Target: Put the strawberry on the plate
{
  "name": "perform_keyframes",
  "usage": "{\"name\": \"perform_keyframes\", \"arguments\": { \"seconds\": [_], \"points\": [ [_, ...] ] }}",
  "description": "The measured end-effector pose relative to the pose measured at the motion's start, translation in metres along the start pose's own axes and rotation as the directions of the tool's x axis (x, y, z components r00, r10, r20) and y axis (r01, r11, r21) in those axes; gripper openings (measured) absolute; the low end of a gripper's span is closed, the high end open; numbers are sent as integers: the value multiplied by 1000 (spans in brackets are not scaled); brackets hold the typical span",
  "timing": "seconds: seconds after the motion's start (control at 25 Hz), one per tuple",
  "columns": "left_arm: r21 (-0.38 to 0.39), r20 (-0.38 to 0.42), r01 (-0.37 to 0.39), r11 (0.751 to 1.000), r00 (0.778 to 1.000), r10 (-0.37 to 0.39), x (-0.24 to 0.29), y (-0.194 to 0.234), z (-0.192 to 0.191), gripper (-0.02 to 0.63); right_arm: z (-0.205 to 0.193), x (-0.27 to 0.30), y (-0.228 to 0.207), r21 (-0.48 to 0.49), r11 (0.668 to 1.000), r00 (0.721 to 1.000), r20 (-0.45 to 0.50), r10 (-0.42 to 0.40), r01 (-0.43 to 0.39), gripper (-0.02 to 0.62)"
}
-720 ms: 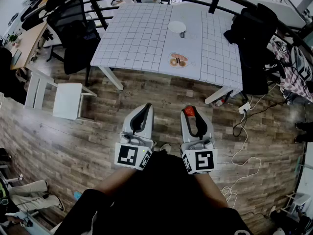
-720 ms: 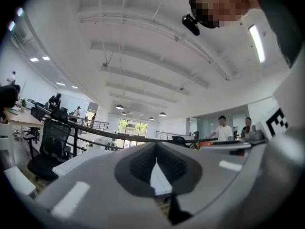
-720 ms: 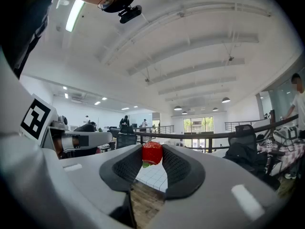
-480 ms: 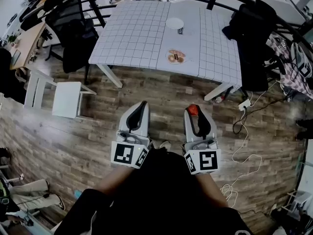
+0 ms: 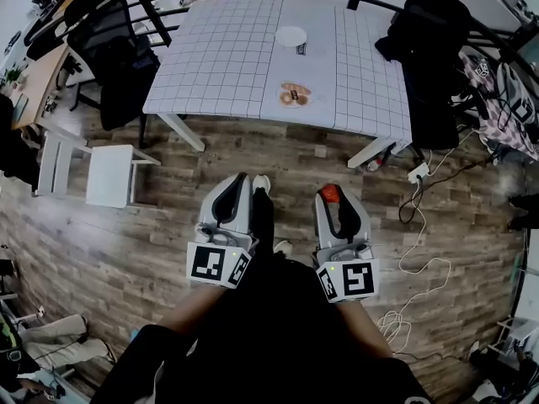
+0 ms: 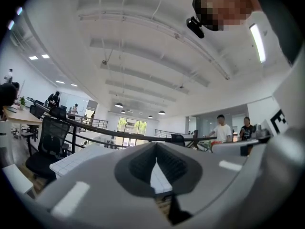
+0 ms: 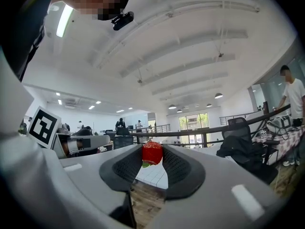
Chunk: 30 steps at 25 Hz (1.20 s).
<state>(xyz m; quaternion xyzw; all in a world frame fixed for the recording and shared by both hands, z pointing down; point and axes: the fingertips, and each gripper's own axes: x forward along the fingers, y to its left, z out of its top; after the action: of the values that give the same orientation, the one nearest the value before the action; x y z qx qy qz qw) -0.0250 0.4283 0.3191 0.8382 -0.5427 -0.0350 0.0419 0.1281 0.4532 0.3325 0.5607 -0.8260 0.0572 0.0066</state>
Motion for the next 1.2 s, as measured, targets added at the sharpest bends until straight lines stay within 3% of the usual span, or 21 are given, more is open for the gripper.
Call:
{"name": "perform_keyframes", "arguments": {
  "seconds": [0.32, 0.6, 0.68, 0.84, 1.0, 1.2],
  "points": [
    [-21, 11, 62, 998, 998, -62, 78, 12, -12, 9, -3, 52, -44, -7, 998, 998, -5, -58, 58, 129],
    [-27, -7, 54, 998, 999, -54, 128, 15, -12, 9, 6, 86, -79, 12, 999, 999, -11, -51, 51, 129],
    [-36, -5, 51, 998, 999, -51, 146, 27, -16, 9, 3, 108, -81, 0, 999, 999, -28, -41, 41, 129],
    [-38, 4, 50, 998, 999, -50, 186, 53, -13, 9, 12, 158, -82, -115, 993, 999, -47, -24, 18, 129],
    [-70, -12, 72, 995, 997, -73, 229, 78, -11, 9, 26, 205, -91, -58, 998, 999, -46, -4, 1, 129],
    [-62, -5, 90, 994, 996, -90, 288, 108, -7, 9, 42, 261, -108, -60, 998, 999, -44, -4, 1, 129]
  ]
}}
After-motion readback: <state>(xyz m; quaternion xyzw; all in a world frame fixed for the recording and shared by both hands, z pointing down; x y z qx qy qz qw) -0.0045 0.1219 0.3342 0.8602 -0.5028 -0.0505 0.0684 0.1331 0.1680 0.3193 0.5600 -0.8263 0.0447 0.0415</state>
